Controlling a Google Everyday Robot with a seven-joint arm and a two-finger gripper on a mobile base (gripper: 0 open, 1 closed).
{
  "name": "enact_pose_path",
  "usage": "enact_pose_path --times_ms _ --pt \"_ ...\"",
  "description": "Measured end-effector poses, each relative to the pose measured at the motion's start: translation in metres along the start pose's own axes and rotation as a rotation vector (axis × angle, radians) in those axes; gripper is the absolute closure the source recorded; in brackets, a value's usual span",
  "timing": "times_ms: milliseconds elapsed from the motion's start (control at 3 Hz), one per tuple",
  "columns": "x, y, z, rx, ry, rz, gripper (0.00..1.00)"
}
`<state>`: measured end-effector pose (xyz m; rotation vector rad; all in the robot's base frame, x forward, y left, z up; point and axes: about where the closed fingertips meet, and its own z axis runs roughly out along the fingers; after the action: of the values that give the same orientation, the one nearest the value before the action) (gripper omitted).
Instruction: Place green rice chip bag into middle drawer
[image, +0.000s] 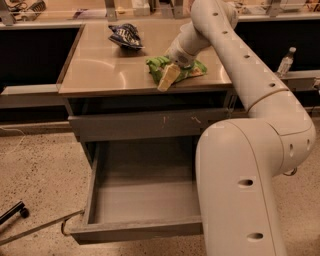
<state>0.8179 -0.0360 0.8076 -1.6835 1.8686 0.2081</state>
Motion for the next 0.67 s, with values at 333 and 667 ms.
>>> enact_pose_path --times_ms 333,667 --pt "-0.001 -0.001 -0.002 0.0 0.0 0.0 0.88" --pt "-0.007 0.02 -0.027 -0.024 0.009 0.024 1.0"
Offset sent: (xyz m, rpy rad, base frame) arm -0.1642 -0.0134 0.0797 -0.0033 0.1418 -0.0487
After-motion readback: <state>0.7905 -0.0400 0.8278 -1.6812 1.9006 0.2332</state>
